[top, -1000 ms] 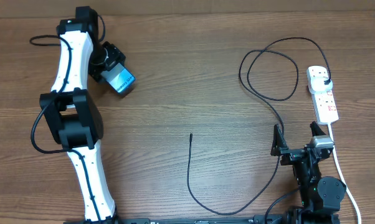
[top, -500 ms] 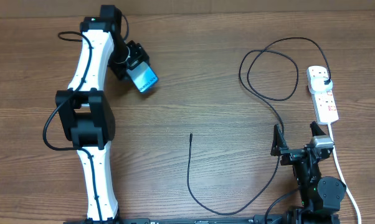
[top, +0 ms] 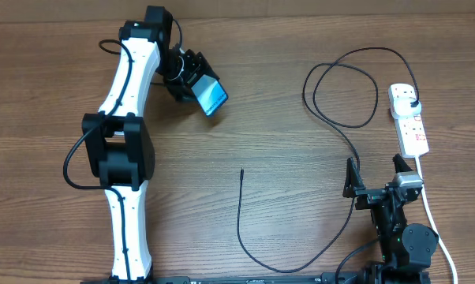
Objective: Plug charger to phone and switch on socket
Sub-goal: 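Lift the phone with the left gripper and carry it rightward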
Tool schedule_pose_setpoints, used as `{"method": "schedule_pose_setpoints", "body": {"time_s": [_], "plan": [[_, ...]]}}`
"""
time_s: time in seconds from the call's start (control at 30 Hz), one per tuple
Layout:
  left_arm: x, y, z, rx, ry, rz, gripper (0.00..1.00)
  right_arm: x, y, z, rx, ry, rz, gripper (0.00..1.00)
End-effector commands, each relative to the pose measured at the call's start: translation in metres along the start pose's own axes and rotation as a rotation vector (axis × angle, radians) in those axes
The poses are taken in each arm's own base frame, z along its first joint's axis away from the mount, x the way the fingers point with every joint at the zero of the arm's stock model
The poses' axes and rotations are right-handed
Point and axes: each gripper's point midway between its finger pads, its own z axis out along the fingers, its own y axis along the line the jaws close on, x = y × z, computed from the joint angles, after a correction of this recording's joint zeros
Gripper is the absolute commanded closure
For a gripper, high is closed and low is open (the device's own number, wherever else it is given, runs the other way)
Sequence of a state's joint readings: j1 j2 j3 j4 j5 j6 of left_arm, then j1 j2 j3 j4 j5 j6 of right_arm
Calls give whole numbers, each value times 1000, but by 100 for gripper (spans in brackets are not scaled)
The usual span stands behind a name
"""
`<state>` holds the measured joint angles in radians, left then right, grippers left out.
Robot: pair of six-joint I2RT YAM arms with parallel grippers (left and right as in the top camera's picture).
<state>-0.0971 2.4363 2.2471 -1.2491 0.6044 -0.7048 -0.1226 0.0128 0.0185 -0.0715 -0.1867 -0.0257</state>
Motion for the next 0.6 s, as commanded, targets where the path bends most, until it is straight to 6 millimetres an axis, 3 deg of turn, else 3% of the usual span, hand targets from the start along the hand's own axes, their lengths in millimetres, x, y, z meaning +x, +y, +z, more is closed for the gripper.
{"method": "schedule_pose_setpoints", "body": {"time_s": [0.0, 0.57], "plan": [[17, -31, -7, 131, 85, -37, 96, 2, 2, 0, -11, -4, 1, 0], [65, -81, -34, 429, 405, -110, 96, 2, 2, 0, -11, -4, 1, 0]]}}
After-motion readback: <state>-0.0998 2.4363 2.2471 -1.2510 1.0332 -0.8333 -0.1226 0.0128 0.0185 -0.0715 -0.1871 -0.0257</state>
